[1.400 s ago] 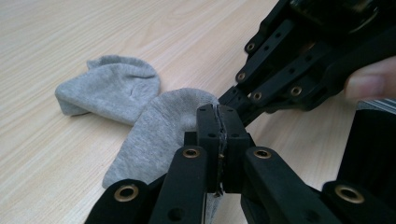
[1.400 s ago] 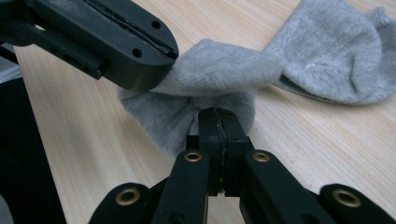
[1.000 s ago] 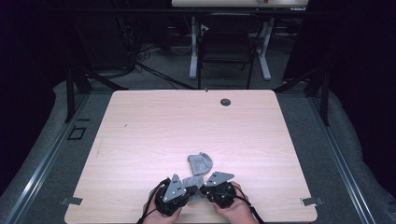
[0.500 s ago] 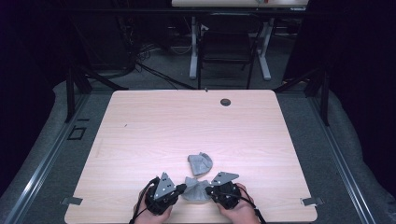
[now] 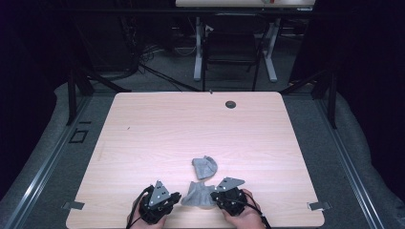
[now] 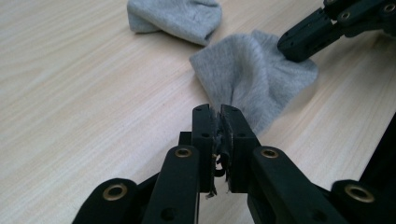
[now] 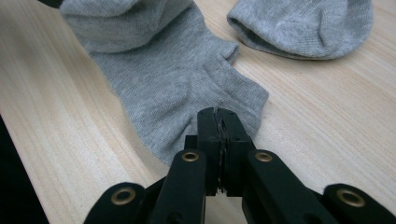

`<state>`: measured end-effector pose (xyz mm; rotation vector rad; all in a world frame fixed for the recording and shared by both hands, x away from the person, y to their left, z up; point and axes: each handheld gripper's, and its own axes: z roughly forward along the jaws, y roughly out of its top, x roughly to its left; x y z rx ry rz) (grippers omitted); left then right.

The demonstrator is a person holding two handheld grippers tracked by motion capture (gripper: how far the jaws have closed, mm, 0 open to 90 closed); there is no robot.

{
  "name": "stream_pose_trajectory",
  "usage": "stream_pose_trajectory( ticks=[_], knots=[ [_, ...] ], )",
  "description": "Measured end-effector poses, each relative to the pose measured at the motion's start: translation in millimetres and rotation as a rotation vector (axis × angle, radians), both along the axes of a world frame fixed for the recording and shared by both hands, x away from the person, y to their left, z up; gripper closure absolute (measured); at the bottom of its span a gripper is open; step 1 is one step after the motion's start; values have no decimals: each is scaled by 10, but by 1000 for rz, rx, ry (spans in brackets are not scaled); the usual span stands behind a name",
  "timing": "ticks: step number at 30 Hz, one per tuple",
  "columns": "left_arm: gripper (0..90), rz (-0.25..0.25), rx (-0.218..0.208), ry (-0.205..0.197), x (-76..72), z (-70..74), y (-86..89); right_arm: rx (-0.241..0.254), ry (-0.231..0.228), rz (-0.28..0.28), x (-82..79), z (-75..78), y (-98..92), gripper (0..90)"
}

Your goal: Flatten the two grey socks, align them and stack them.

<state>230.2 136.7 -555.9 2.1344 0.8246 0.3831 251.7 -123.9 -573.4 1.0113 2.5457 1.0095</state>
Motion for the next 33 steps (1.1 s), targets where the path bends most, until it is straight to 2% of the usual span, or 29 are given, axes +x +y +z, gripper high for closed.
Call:
stream_pose_trajectory(
  ticks=[6,9,14,20,22,28,33],
  knots=[
    [824,18,-10,-27,33,36,22,1,-3,3,2,-3,0,880],
    [810,34,-39,-39,49,87,66,4,-5,3,2,-4,2,876],
    [784,33,-85,-55,59,176,98,5,-6,4,5,-6,7,871],
    [773,17,-57,-63,77,152,14,2,-2,8,11,-4,8,870],
    [773,13,-31,-69,105,107,-13,3,-3,5,9,-5,10,870],
    [774,26,5,-30,240,-68,-38,-2,-10,8,4,4,5,854],
    [773,21,24,-14,287,-145,-33,33,-43,5,6,74,-8,851]
  ],
)
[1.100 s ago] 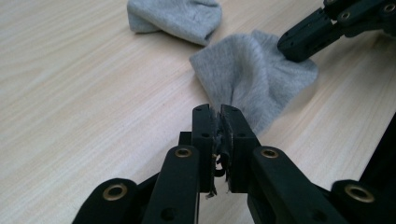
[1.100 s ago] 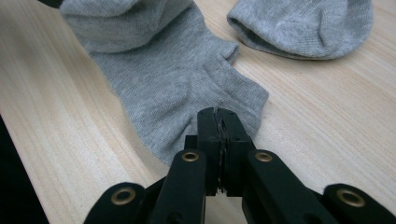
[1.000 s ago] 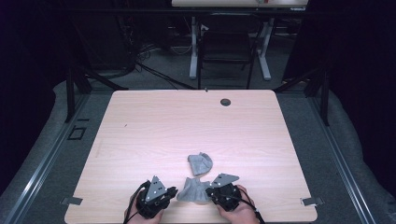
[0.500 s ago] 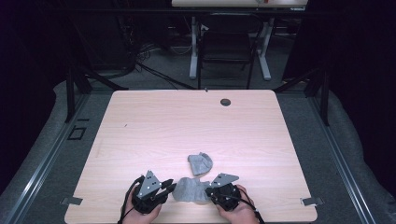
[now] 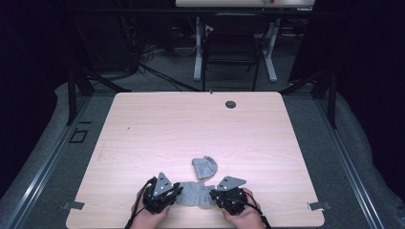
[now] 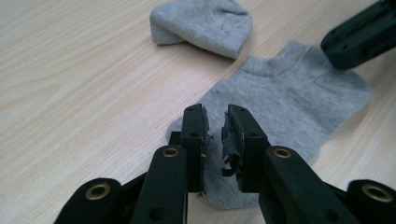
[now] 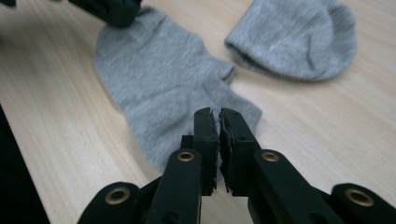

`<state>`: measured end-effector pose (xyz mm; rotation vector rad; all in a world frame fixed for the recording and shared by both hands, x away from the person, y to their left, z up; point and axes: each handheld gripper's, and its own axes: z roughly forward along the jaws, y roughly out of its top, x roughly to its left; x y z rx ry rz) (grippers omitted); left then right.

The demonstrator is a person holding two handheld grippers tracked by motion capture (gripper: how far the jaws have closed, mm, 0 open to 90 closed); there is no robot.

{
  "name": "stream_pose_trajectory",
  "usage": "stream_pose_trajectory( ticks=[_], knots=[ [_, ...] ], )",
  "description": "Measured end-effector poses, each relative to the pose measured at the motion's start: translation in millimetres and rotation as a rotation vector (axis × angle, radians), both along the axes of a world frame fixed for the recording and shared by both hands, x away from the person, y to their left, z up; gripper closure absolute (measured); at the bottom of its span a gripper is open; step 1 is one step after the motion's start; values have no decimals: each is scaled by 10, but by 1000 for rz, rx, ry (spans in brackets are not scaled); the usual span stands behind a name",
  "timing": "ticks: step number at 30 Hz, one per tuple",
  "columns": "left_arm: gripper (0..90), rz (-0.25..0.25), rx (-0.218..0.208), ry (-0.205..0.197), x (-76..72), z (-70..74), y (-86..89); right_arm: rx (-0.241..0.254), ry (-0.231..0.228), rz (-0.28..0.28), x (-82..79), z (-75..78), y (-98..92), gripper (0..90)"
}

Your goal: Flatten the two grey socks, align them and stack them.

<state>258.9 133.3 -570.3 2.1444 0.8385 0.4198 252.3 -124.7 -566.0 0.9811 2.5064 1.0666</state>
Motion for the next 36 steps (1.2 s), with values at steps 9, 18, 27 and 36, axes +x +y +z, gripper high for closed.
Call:
stream_pose_trajectory(
  ticks=[9,18,27,36],
  knots=[
    [774,2,8,24,21,-80,5,-13,-33,43,89,-88,55,812],
    [773,-7,18,53,-21,-102,16,-17,10,14,79,-102,33,848],
    [774,-15,16,65,-114,-100,-4,-26,27,14,40,-88,-39,868],
    [753,-23,-2,70,-142,-71,-14,7,39,18,33,-56,-67,817]
  ],
)
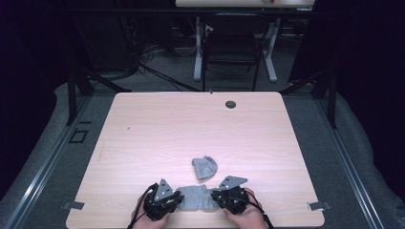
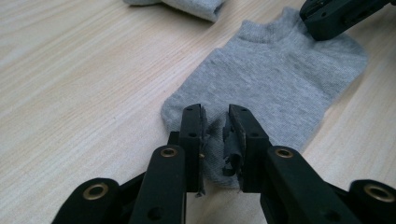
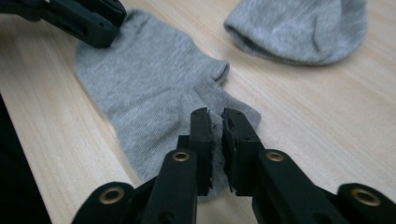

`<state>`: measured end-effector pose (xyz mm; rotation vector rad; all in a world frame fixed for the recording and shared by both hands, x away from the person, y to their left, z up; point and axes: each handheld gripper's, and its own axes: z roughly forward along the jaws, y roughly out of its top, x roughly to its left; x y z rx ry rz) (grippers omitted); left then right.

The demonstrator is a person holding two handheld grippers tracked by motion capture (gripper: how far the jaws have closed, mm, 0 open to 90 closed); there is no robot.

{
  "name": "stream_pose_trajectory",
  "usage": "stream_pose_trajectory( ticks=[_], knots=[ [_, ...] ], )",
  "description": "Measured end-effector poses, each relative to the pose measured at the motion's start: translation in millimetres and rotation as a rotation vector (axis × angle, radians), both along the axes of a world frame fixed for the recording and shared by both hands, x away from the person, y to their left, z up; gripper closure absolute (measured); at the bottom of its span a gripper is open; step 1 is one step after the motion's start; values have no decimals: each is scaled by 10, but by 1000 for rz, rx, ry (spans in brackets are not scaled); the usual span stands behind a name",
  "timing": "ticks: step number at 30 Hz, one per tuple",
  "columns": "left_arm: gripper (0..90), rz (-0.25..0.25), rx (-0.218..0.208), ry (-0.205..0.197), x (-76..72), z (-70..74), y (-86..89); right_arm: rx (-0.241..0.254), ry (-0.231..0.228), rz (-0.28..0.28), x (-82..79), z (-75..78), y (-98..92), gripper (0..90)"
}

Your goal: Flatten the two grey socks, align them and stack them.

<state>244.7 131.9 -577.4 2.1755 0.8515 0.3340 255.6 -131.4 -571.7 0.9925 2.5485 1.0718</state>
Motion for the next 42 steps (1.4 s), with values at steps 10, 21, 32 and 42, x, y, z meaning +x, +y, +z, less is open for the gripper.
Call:
stream_pose_trajectory(
  ticks=[10,21,32,42],
  knots=[
    [694,13,-7,-37,35,61,16,27,-39,-69,159,166,-125,814],
    [674,22,0,-63,80,84,42,27,-53,-135,648,179,-120,795],
    [671,25,-6,-61,100,95,53,23,-30,-197,1010,78,-5,753],
    [668,29,-9,-64,113,92,47,11,11,-191,1080,-1,35,782]
  ],
)
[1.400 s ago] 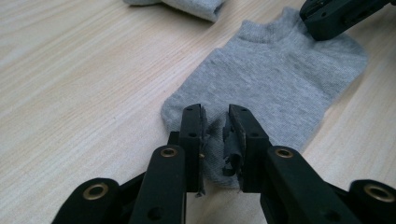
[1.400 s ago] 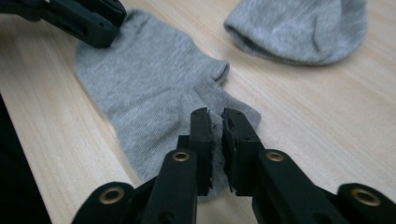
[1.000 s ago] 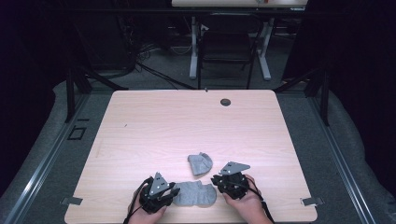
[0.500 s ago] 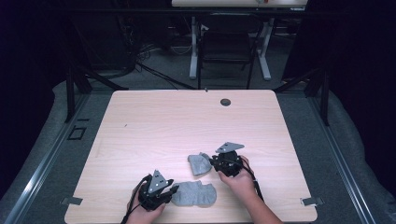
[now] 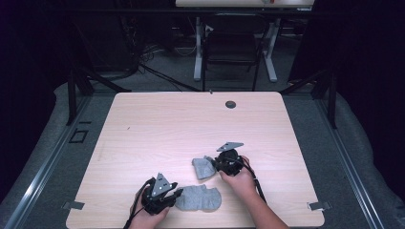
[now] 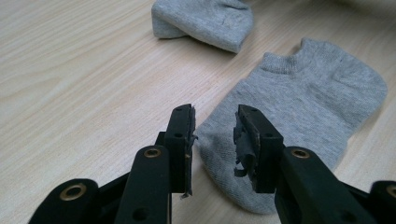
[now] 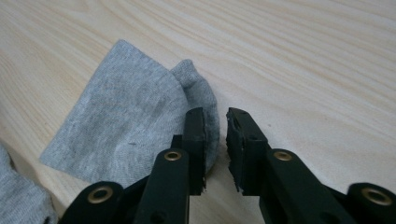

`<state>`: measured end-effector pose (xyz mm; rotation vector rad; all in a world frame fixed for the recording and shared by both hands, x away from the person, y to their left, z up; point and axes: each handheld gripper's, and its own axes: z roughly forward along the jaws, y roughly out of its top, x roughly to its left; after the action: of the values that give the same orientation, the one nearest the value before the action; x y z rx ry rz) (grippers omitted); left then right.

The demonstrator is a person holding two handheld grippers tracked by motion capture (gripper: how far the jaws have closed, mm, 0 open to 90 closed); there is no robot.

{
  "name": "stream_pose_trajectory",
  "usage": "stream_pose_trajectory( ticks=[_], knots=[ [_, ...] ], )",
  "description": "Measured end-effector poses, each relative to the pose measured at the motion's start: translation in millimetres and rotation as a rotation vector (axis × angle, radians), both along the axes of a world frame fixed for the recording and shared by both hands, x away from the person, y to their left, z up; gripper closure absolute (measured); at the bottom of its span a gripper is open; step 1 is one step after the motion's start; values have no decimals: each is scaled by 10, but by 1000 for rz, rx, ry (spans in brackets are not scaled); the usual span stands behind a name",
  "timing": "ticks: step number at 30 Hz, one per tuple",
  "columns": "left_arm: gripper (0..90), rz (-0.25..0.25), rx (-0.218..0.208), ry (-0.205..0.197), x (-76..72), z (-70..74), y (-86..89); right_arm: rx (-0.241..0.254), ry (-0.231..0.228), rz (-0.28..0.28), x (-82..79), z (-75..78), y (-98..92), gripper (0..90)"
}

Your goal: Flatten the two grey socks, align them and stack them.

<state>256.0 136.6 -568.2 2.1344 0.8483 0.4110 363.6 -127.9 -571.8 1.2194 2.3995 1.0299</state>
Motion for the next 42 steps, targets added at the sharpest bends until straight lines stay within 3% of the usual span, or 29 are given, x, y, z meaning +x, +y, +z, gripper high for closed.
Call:
stream_pose_trajectory(
  ticks=[7,23,31,42],
  knots=[
    [667,5,1,-3,6,5,7,-6,9,4,-30,-7,21,874],
    [659,2,-2,-19,28,44,-25,7,26,-4,-269,7,-67,885],
    [662,-27,17,-34,119,96,-214,26,24,2,-353,7,-80,882],
    [663,-42,-4,-33,322,129,-484,61,25,-20,-364,-27,-125,874]
  ],
)
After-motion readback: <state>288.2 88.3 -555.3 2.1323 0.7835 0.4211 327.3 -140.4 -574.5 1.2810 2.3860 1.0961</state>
